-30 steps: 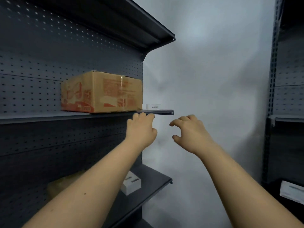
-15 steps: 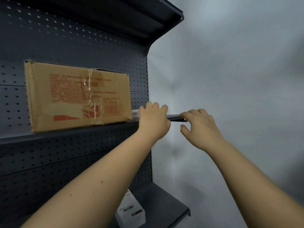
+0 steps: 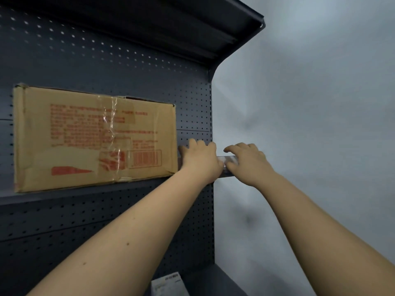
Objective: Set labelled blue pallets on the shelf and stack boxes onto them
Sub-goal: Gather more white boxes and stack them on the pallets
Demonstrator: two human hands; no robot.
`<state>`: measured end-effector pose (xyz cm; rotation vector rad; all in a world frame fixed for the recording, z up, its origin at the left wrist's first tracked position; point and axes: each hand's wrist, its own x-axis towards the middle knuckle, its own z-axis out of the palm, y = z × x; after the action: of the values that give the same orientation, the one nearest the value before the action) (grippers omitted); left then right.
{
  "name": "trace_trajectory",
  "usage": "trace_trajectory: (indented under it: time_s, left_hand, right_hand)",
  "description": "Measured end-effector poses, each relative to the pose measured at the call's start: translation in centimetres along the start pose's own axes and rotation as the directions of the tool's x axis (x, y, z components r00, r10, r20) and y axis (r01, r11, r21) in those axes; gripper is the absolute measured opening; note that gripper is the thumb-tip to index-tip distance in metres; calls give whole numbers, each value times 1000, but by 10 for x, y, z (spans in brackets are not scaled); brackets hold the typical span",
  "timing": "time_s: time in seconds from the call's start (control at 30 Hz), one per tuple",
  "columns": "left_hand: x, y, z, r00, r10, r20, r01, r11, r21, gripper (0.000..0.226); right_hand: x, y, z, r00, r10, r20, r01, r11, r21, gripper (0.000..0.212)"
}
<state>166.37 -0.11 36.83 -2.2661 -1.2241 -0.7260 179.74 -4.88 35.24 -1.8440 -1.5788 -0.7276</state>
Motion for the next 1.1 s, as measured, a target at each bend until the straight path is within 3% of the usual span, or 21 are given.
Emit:
trace_trajectory:
  time_s: [0.33,0.53,0.73,0.97,1.1]
  left_hand:
    - [1,-4,-2,951,-160,266,180,982,-53,55]
    - [-18,4,-7,991,-105,81,103,994,32,51]
    - [-38,1,-12,996,-46,-79,35,991,-125,42]
    - [-49,13,-6,973,52,-224,-47,998,28,38]
    - [-46,19,-18,907,85,-413,-86,996,16,38]
  right_hand:
    - [8,16,25,996,-50,73,34,980,197,42]
    - [-10,26,17,995,-87,-57,97,976,197,50]
    - [-33,30,7,982,-80,-170,122,960,253,45]
    - [-50,34,-6,947,-14,-320,89,971,222,45]
    - [-52,35,-32,893,45,-449,86,960,267,44]
